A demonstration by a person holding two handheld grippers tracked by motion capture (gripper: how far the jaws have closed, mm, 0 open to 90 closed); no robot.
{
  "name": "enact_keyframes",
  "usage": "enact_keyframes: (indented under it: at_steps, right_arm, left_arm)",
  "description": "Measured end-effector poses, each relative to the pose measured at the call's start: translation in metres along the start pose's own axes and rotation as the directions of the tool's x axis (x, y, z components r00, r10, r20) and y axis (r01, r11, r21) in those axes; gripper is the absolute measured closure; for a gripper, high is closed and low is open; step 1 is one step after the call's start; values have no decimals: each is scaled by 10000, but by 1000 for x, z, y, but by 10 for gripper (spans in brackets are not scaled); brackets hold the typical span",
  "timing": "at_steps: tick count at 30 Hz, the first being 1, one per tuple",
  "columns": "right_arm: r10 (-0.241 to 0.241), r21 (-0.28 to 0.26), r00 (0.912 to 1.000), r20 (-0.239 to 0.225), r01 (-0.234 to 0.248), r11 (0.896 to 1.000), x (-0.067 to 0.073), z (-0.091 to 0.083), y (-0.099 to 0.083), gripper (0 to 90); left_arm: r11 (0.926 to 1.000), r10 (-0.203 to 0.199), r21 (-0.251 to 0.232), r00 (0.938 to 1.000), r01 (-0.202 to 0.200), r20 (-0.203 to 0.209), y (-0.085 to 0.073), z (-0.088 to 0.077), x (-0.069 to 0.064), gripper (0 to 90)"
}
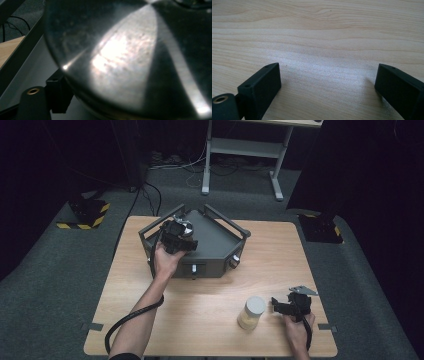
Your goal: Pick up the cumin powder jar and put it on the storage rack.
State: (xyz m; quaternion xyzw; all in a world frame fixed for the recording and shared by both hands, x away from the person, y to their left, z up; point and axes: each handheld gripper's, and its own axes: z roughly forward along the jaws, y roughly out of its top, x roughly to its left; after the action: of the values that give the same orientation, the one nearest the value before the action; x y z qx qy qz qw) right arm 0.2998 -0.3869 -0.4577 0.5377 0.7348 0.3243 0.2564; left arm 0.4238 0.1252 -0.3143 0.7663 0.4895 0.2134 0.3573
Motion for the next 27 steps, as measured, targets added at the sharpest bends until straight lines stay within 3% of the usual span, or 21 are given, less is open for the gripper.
enact_keyframes:
  at_steps: [11, 19, 27]
  right_arm:
    - [23, 3, 10000, 22, -23, 10000, 1, 0, 0, 60]
    - [25, 2, 10000, 15, -25, 10000, 0, 0, 0, 60]
    - [25, 3, 10000, 1, -25, 10000, 0, 0, 0, 60]
  left_arm:
    - [9995, 126, -286, 9984, -142, -543, -10, -13, -11, 60]
    - [9982, 482, -318, 9973, -500, -555, -18, -24, -13, 36]
    - [9983, 518, -256, 9981, -527, -342, -26, -38, -8, 39]
